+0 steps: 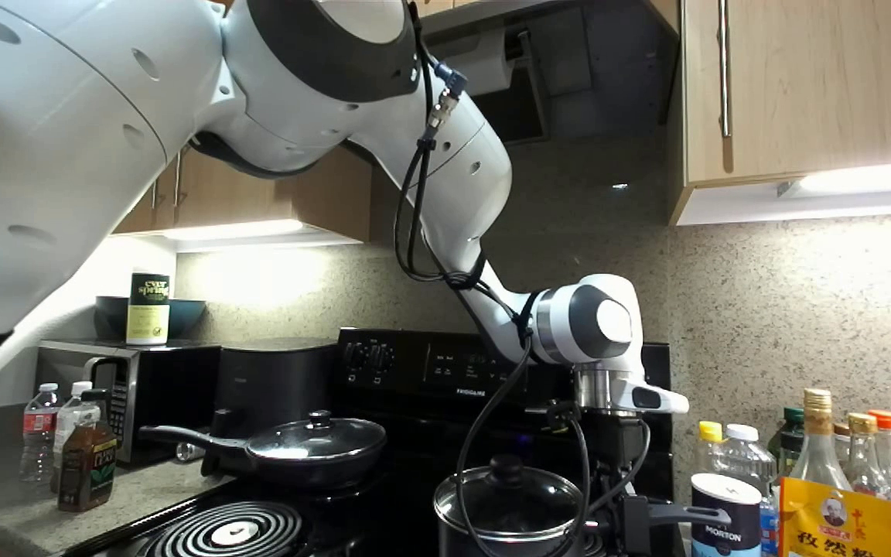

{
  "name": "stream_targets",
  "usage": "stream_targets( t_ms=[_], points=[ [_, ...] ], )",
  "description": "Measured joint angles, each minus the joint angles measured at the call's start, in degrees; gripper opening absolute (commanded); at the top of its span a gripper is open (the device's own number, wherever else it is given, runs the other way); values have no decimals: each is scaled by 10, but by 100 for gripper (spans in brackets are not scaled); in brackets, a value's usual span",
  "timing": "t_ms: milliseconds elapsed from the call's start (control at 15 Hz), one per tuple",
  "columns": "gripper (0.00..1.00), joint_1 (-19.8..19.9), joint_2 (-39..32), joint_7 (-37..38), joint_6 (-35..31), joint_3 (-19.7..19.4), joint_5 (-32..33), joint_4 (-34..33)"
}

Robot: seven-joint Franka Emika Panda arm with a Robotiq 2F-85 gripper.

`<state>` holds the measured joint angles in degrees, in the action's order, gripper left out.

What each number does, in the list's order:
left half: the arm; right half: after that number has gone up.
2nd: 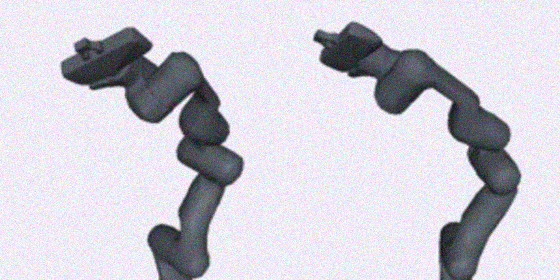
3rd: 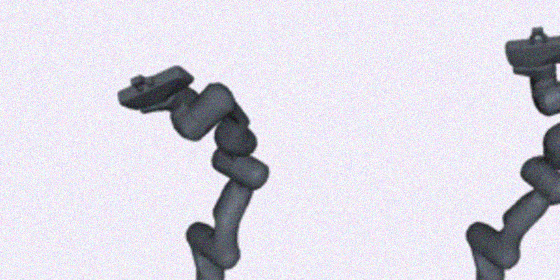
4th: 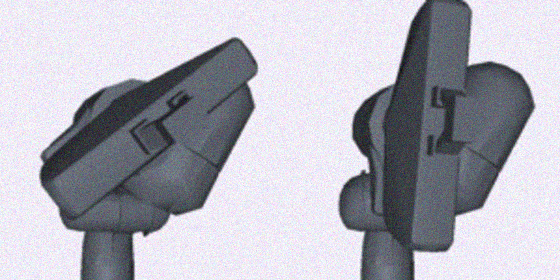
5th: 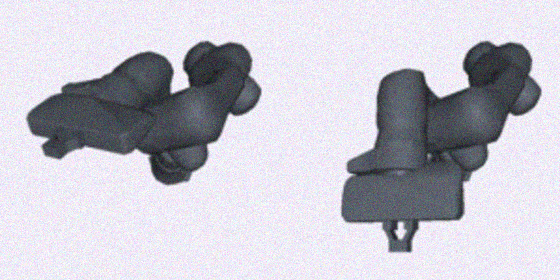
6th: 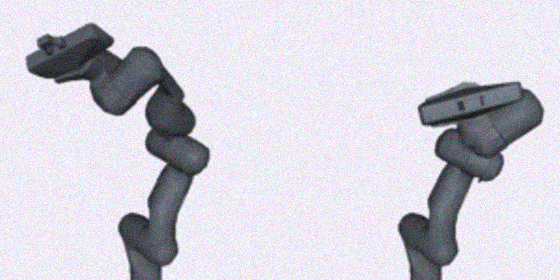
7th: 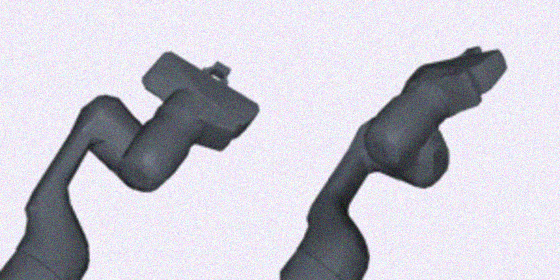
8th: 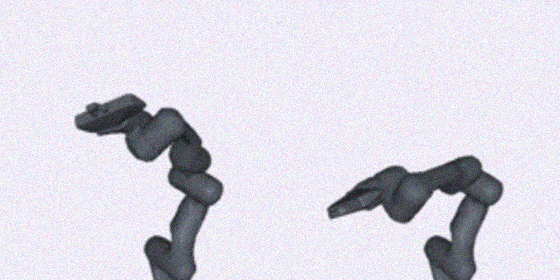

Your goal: Slide the pot on the stove to the front plate

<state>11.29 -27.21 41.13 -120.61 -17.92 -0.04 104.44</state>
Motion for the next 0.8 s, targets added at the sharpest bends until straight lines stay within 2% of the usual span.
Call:
stream_targets(
  t_ms=[333,533,800],
  points=[
    [1,9,4,-47,12,21,-58,13],
    [0,16,14,-47,10,17,-89,32],
    [0,22,48,-19,-4,-1,-109,94]
  ],
)
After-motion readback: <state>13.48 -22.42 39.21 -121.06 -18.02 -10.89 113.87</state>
